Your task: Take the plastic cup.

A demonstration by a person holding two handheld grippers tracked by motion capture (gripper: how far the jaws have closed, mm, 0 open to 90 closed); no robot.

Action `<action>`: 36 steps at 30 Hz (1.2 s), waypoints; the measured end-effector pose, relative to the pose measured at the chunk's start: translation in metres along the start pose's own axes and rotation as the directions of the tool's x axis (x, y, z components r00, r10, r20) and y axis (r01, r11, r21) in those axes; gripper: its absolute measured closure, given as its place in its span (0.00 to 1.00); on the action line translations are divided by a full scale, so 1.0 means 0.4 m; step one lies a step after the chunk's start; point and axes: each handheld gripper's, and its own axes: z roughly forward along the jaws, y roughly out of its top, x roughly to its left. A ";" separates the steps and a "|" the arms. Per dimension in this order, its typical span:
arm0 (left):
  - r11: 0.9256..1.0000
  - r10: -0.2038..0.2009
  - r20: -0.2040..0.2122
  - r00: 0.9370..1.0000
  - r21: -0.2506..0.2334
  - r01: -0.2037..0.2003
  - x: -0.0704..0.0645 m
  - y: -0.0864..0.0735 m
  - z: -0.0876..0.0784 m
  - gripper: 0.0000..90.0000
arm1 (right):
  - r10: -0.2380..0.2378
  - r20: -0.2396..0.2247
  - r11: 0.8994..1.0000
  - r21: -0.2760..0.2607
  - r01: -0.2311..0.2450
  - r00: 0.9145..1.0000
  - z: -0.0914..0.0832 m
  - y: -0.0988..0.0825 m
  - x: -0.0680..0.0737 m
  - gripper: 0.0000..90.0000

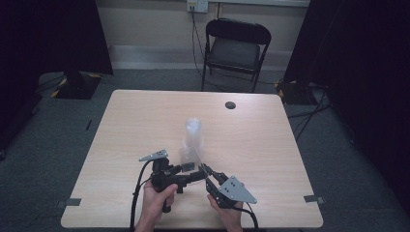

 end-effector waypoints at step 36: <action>0.997 -0.058 0.054 0.997 -0.043 0.060 0.023 0.020 -0.020 0.17 | 0.029 0.012 0.999 -0.033 -0.028 1.000 -0.017 -0.001 -0.015 0.97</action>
